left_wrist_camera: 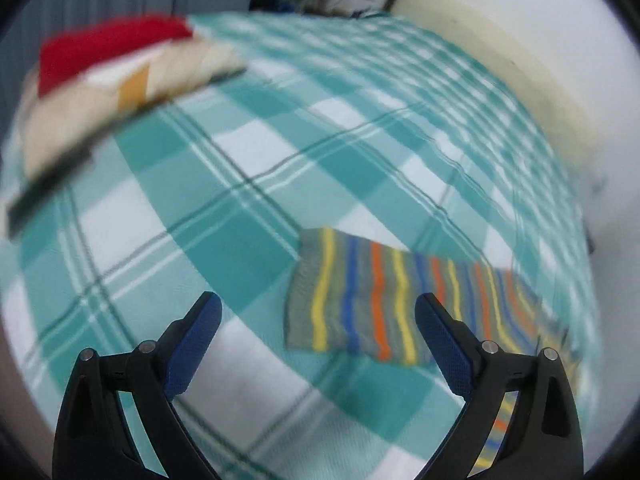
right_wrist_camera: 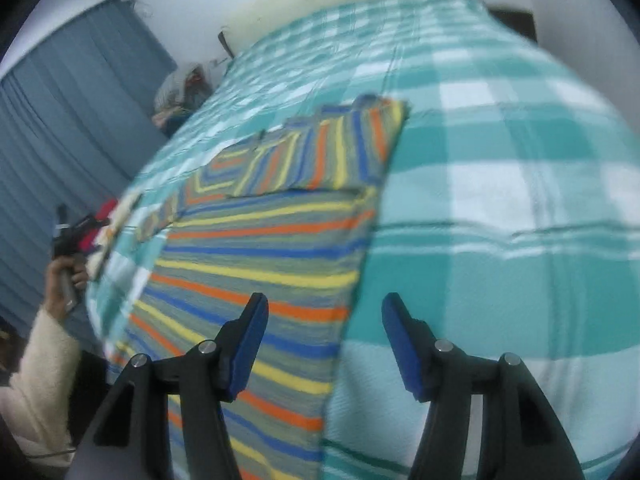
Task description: Fold small clothes
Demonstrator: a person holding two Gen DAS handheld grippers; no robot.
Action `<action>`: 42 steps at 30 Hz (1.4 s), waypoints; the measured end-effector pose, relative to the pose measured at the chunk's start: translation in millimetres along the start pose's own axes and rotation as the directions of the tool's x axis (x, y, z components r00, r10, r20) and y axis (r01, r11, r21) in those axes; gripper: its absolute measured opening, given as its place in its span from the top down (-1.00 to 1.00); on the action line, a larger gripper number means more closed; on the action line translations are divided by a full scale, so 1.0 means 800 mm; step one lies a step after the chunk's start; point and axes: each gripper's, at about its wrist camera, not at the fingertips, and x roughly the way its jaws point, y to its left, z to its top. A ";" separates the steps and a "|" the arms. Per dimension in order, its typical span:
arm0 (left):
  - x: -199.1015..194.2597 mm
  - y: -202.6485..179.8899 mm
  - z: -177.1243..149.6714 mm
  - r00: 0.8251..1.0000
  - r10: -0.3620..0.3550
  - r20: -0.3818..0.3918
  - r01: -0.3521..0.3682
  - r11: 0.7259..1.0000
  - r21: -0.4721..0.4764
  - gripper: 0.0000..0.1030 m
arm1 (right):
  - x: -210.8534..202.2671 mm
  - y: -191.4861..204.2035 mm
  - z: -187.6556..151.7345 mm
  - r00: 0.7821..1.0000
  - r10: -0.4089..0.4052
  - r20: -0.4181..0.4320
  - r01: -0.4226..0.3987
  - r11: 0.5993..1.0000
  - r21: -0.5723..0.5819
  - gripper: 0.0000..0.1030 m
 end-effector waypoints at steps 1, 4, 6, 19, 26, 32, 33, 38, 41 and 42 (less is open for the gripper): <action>0.016 0.008 0.003 0.999 -0.012 -0.031 0.011 1.000 -0.012 -0.90 | 0.003 0.004 -0.002 1.000 -0.012 -0.008 0.012 1.000 -0.026 -0.15; 0.059 0.021 0.001 0.996 0.017 -0.091 -0.019 1.000 -0.018 -0.87 | 0.010 0.016 -0.013 0.997 -0.076 -0.025 0.073 0.992 -0.101 -0.15; 0.077 0.011 -0.002 0.993 0.003 -0.117 0.000 1.000 0.029 -0.81 | 0.013 0.014 -0.019 0.997 -0.072 -0.035 0.068 0.993 -0.099 -0.15; 0.038 -0.098 0.004 0.999 0.037 -0.017 -0.030 0.955 0.295 0.97 | 0.009 0.012 -0.015 0.997 -0.071 0.015 0.072 0.994 -0.081 -0.15; -0.036 -0.289 -0.039 0.996 -0.093 -0.008 0.080 0.802 0.592 0.97 | -0.008 0.020 -0.011 0.998 -0.029 0.048 0.033 0.996 -0.087 -0.15; -0.024 -0.422 -0.119 0.985 -0.146 -0.089 0.165 0.673 0.721 0.97 | -0.018 0.021 -0.016 0.997 -0.037 0.061 0.043 0.994 -0.097 -0.15; -0.018 -0.437 -0.132 0.984 -0.147 -0.105 0.177 0.659 0.731 0.97 | -0.020 0.020 -0.017 0.997 -0.037 0.060 0.043 0.995 -0.095 -0.15; 0.020 -0.486 -0.207 0.979 -0.125 -0.160 0.203 0.605 0.770 0.97 | -0.026 0.013 -0.018 0.997 -0.044 0.066 0.050 0.995 -0.088 -0.15; 0.044 -0.500 -0.234 0.975 -0.118 -0.190 0.223 0.591 0.775 0.84 | -0.028 0.008 -0.018 0.997 -0.044 0.066 0.049 0.996 -0.078 -0.15; 0.053 -0.504 -0.243 0.973 -0.108 -0.204 0.228 0.583 0.780 0.74 | -0.028 0.006 -0.018 0.997 -0.045 0.064 0.050 0.996 -0.074 -0.15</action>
